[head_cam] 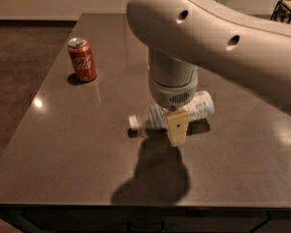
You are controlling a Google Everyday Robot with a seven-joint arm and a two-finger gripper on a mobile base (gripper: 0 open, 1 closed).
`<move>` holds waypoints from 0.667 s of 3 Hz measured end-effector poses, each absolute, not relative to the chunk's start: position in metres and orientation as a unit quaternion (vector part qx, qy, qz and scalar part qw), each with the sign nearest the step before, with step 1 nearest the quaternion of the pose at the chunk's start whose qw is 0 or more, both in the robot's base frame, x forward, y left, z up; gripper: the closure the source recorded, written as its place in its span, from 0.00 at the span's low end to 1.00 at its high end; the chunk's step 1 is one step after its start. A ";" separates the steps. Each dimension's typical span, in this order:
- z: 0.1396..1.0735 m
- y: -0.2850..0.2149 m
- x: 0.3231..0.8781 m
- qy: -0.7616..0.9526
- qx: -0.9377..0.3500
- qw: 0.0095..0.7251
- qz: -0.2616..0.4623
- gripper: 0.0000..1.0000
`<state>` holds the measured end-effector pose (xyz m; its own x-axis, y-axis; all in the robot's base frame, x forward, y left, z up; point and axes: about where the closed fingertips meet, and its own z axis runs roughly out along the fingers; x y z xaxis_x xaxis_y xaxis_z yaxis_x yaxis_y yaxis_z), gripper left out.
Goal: Knock blue plastic bottle over
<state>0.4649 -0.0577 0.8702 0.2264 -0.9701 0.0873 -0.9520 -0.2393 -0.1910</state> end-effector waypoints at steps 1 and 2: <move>0.859 -0.048 0.457 0.608 -0.789 0.042 -0.078 0.00; 0.859 -0.048 0.456 0.607 -0.790 0.042 -0.078 0.00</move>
Offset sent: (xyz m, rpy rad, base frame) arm -0.0080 0.0093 -0.0106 0.0075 0.0313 0.0204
